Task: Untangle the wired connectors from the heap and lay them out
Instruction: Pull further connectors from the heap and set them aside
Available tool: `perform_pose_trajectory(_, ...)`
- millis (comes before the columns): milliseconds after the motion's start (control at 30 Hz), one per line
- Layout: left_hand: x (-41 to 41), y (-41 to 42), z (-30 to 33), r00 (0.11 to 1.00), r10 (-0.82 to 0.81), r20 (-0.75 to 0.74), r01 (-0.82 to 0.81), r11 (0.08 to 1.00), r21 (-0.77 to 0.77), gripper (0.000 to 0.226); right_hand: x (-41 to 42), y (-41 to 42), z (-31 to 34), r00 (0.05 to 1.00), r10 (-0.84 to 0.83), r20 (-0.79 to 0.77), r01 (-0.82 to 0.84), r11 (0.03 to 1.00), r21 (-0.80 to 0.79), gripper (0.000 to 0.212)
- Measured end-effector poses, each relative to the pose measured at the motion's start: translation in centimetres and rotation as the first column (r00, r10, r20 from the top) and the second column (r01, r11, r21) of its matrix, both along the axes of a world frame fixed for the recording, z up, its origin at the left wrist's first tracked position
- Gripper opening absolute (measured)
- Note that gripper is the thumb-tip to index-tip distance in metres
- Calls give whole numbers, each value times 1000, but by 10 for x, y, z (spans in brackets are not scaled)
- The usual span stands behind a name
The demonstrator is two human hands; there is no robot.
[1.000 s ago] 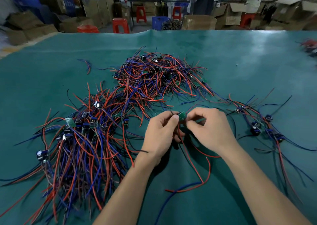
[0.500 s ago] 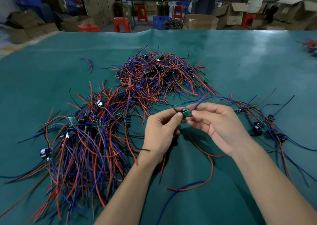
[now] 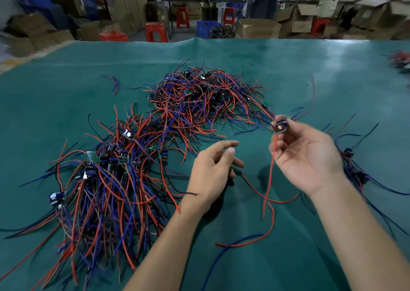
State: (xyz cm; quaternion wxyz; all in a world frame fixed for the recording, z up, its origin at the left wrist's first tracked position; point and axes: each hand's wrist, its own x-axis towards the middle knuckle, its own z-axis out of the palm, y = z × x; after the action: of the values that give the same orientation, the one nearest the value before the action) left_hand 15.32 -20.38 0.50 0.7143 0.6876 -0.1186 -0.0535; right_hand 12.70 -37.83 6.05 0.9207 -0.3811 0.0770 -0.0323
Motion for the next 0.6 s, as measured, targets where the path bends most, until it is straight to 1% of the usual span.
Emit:
perform_pose_trajectory(33,-1,0,2,1000,-12,-9,12,1000,-23,23,0,6,-2,998,67,-9,-67,998,-21,20)
perform_pose_trajectory(100,-2,1,7,997,-30,-69,23,995,-101,34,1,23,-8,983,179,-34,-181,978,-103,19)
perform_pose_trajectory(167,-2,2,11,991,-46,-124,25,985,-170,47,1,34,-13,977,207,-52,-213,948,-235,16)
perform_pose_trajectory(200,-2,2,12,990,-64,-124,41,983,-180,48,1,37,-15,981,189,-52,-196,936,-291,14)
perform_pose_trajectory(267,-4,4,14,989,-116,-96,98,980,-174,39,1,36,-18,989,141,-39,-145,912,-383,12)
perform_pose_trajectory(367,-6,5,13,985,-144,-97,128,980,-154,24,1,31,-20,994,111,-11,-101,851,-515,20)
perform_pose_trajectory(433,-7,5,12,987,-143,-79,132,983,-126,11,2,29,-21,995,99,-5,-86,836,-542,19)
perform_pose_trajectory(600,-6,4,9,994,-100,-47,95,990,-103,11,5,31,-26,999,9,-37,-28,836,-548,13)
